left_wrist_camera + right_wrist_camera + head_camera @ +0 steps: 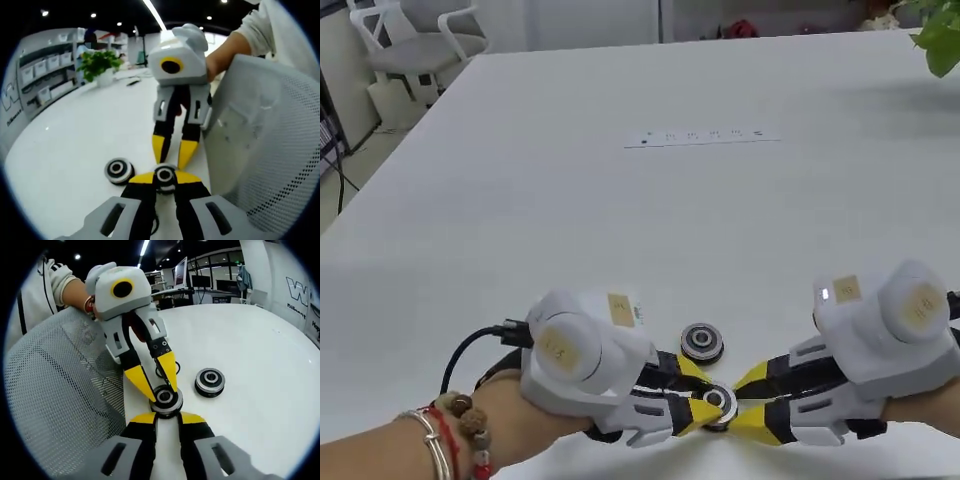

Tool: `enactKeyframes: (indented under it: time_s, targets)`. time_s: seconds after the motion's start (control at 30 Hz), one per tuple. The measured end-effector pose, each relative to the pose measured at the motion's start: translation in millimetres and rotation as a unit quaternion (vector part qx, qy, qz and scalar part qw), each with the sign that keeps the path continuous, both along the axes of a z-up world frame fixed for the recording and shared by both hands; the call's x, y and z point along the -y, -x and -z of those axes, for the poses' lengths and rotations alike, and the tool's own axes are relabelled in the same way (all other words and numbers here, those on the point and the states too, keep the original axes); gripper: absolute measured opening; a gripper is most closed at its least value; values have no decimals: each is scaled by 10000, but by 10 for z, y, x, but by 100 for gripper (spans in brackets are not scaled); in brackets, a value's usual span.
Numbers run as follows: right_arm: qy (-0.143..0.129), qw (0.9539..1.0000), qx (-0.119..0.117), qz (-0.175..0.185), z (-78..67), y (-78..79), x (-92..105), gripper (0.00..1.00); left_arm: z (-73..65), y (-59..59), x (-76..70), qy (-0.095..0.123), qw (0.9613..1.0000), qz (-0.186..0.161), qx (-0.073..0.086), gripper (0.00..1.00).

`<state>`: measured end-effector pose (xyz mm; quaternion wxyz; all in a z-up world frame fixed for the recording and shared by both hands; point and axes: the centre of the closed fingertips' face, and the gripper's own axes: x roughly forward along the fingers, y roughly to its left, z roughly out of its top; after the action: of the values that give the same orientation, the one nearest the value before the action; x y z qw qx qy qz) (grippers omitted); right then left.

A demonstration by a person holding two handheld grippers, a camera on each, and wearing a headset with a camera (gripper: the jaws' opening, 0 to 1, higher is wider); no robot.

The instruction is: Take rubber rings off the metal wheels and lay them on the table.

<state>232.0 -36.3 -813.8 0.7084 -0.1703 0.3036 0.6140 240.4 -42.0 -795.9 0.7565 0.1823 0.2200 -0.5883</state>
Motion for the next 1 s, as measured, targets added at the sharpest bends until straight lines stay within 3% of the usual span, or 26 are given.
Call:
enactKeyframes:
  time_s: [0.2, 0.3, 0.43, 0.7, 0.77, 0.8, 1.0]
  targets:
    - [46, 9999, -22, 151, -4, -29, 48, 1, -13, 6, -29, 15, 10000, -3, 20, 14]
    - [66, 9997, -73, 217, -4, -35, 44, 0, -14, 12, -36, 1, 10000, 7, 50, 14]
    - [-14, 9966, -564, 597, -1, -65, 51, 0, -16, 14, -45, 4, 10000, 10, 76, 14]
    - [-62, 9957, -646, 664, -1, -88, 72, 0, -15, 16, -65, 53, 9999, -1, 100, 14]
    - [-122, 9944, -776, 705, -16, -104, 87, 0, -17, 19, -66, 70, 9999, -2, 100, 14]
    - [-153, 9913, -971, 872, -20, -99, 93, 0, -17, 21, -69, 78, 9999, -6, 101, 14]
    - [-372, 9827, -1351, 1210, -44, -124, 108, 0, -19, 20, -76, 115, 9999, -10, 91, 14]
